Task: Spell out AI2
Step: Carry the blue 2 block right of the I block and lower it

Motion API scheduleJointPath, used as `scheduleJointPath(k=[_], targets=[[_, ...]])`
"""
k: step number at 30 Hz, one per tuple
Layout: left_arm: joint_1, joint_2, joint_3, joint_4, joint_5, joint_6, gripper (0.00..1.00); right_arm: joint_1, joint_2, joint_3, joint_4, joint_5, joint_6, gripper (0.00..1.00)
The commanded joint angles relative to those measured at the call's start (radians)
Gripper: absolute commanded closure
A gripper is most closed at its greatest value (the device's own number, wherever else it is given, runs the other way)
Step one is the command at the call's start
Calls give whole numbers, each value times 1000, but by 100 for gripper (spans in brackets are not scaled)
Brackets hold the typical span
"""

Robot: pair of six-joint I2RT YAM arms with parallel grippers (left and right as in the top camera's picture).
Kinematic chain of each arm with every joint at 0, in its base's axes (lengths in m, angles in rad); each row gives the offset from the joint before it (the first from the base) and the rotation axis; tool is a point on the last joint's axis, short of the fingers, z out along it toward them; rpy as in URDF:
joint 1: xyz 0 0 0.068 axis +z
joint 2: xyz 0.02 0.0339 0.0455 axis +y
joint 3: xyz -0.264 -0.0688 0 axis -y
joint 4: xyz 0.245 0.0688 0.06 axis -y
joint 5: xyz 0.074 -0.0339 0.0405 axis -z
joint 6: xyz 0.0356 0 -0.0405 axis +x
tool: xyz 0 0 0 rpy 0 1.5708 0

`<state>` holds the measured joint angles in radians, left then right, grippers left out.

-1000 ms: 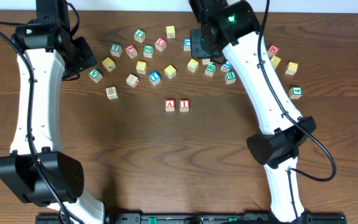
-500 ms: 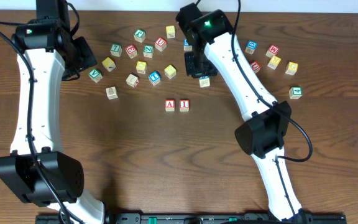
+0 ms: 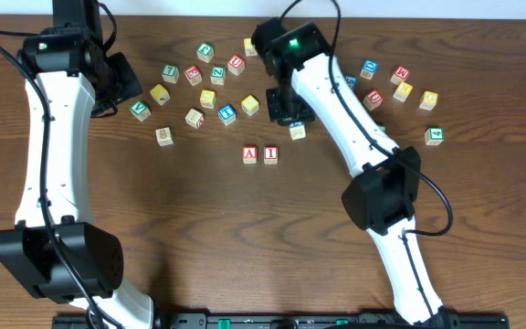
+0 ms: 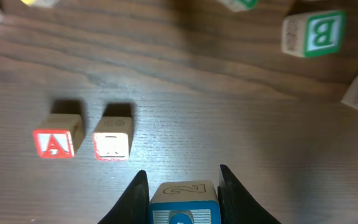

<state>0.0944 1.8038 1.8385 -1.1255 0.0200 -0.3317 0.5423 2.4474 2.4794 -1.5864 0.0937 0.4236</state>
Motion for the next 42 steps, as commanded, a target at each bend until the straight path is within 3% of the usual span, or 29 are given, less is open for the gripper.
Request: scheduleJointPath(k=[1, 11, 27, 42], targets=[[0, -5, -10, -1, -13, 18, 48, 9, -1, -54, 30, 4, -13, 90], [0, -5, -10, 8, -13, 18, 48, 12, -1, -202, 159, 5, -13, 97], [1, -5, -10, 13, -13, 18, 48, 28, -1, -332, 293, 5, -5, 96], [1, -5, -10, 16, -13, 18, 48, 25, -1, -369, 307, 4, -5, 78]])
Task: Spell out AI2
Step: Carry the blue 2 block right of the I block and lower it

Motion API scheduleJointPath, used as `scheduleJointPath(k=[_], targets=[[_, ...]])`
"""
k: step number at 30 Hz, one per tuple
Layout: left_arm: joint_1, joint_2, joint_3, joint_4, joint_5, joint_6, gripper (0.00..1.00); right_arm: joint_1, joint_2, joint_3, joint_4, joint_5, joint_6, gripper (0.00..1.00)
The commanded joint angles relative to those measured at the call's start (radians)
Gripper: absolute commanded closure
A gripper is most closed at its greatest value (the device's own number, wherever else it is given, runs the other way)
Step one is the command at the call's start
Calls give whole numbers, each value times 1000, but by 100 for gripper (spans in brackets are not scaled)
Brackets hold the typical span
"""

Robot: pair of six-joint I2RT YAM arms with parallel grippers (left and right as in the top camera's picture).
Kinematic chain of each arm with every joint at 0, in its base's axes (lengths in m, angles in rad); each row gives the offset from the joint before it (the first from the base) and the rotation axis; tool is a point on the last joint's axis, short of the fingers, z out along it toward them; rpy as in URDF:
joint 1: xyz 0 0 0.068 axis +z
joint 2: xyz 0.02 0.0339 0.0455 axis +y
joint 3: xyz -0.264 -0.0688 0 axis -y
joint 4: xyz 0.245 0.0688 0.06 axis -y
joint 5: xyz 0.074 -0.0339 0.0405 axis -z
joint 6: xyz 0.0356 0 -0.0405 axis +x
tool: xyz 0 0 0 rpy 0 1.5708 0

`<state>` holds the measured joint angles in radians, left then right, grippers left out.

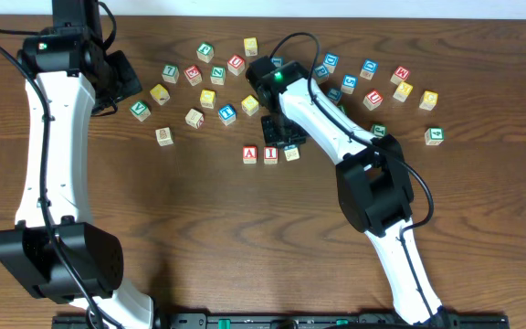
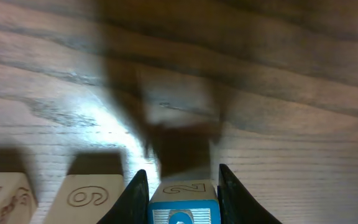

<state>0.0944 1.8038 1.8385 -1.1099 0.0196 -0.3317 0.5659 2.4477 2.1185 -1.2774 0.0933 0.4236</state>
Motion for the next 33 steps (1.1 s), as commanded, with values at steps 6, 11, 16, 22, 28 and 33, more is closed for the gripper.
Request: scheduleJointPath(k=[6, 11, 16, 22, 28, 33], targets=[[0, -5, -10, 1, -13, 18, 48, 2, -1, -8, -8, 0, -6, 67], [0, -5, -10, 5, -13, 18, 48, -4, -1, -8, -24, -22, -14, 60], [0, -5, -10, 8, -13, 18, 48, -15, -2, 3, -24, -22, -16, 60], [0, -5, -10, 8, -13, 18, 48, -42, -32, 60, -31, -25, -43, 59], [-10, -5, -10, 12, -13, 43, 48, -87, -160, 85, -48, -24, -59, 56], [-50, -5, -10, 12, -18, 89, 48, -124, -293, 85, -98, -25, -66, 60]])
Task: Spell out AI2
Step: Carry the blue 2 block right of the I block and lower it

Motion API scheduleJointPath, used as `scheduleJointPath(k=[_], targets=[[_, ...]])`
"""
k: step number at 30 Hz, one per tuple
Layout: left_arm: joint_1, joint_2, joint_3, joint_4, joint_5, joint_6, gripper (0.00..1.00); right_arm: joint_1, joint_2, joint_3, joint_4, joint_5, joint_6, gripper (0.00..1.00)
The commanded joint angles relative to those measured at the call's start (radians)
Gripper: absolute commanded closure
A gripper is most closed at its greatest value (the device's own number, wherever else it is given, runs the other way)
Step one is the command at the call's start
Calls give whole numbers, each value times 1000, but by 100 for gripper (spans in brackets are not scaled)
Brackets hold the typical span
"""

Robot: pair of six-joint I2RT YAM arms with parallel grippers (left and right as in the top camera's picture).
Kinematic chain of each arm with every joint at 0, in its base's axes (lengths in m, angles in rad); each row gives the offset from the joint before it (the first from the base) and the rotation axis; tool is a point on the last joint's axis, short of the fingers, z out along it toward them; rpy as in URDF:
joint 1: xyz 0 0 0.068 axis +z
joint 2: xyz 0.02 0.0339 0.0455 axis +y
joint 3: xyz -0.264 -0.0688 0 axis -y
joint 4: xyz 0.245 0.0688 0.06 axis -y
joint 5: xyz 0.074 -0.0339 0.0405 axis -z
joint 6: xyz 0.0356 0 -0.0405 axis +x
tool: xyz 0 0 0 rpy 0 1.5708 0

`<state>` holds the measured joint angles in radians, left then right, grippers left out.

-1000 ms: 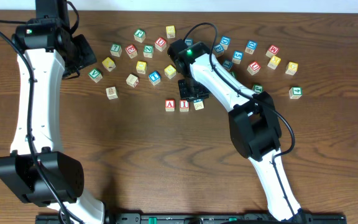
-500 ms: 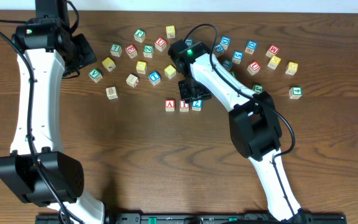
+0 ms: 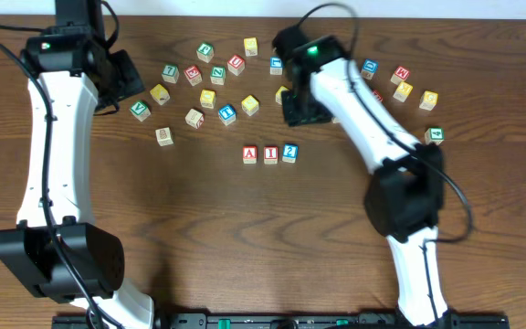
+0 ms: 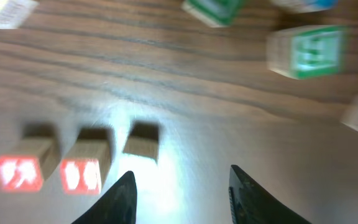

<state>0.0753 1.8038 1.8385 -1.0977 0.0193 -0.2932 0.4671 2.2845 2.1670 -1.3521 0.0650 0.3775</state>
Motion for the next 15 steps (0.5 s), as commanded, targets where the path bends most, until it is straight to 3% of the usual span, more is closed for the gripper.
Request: scheduleJointPath(k=[1, 10, 15], targets=[[-43, -5, -10, -1, -31, 50, 48, -34, -156, 37, -37, 3, -20, 61], [-90, -5, -10, -81, -39, 52, 48, -111, -291, 34, -183, -56, -62, 67], [-90, -5, -14, -102, -39, 42, 48, -126, -291, -84, -151, -91, -80, 67]])
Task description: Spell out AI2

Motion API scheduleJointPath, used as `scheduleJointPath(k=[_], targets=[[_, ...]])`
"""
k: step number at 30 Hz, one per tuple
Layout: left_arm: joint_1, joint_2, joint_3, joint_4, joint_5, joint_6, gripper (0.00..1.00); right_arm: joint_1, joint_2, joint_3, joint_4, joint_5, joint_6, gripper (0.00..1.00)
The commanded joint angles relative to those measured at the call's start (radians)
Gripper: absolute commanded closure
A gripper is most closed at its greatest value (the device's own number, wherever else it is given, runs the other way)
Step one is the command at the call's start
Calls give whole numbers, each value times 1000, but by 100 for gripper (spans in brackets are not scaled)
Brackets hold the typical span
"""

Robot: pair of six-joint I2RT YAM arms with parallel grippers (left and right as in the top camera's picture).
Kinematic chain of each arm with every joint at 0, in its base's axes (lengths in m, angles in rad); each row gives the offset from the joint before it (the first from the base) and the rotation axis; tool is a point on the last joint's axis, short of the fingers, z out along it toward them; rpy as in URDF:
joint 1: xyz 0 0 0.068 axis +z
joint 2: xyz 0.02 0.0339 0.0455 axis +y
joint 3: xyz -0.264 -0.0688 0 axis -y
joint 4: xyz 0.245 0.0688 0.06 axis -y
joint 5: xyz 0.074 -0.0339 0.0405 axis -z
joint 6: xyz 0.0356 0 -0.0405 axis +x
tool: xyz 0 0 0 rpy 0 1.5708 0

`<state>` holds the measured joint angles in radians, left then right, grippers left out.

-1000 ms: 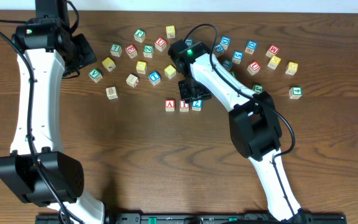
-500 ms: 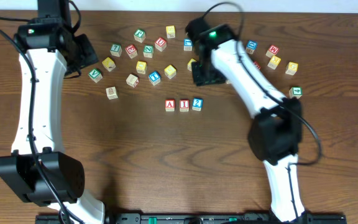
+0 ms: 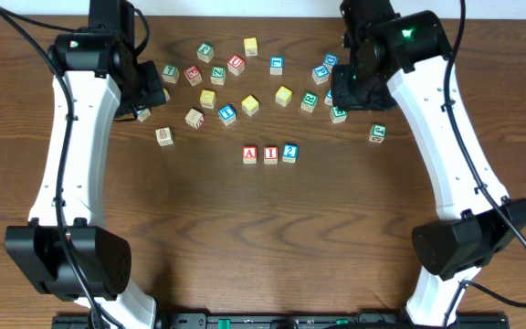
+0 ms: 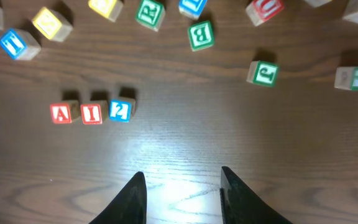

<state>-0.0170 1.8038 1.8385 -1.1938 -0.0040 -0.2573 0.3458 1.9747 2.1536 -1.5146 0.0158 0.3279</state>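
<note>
Three blocks stand in a row at mid-table: a red A, a red I and a blue 2. The wrist view shows the same A, I and 2 close together. My right gripper is open and empty, high above bare wood, well away from the row; overhead it sits at the back right. My left gripper hangs at the back left among loose blocks; its jaws are hidden.
Several loose letter blocks lie scattered along the back of the table, among them a yellow one, a green one, a green B and a green J. Both white arms reach in from the front corners.
My right gripper, open just behind the row then, now stands much higher and farther back right. The left arm has shifted slightly right. The three blocks have not moved.
My right gripper was shut on the blue 2 block behind the A and I. Then it held the block low beside the I. Then it was open, with the 2 standing at the row's right end. Now it has drawn away.
</note>
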Motion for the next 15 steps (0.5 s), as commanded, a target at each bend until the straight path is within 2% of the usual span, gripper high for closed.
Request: scheduleJointPath(k=[1, 12, 15], targets=[[2, -5, -18, -6, -15, -2, 49, -5, 19, -107, 33, -51, -31, 67], [-69, 2, -169, 90, -4, -43, 49, 34, 19, -473, 415, -105, 1, 68], [-101, 8, -209, 129, -4, -64, 52, 38, 19, -547, 510, -105, 40, 73]])
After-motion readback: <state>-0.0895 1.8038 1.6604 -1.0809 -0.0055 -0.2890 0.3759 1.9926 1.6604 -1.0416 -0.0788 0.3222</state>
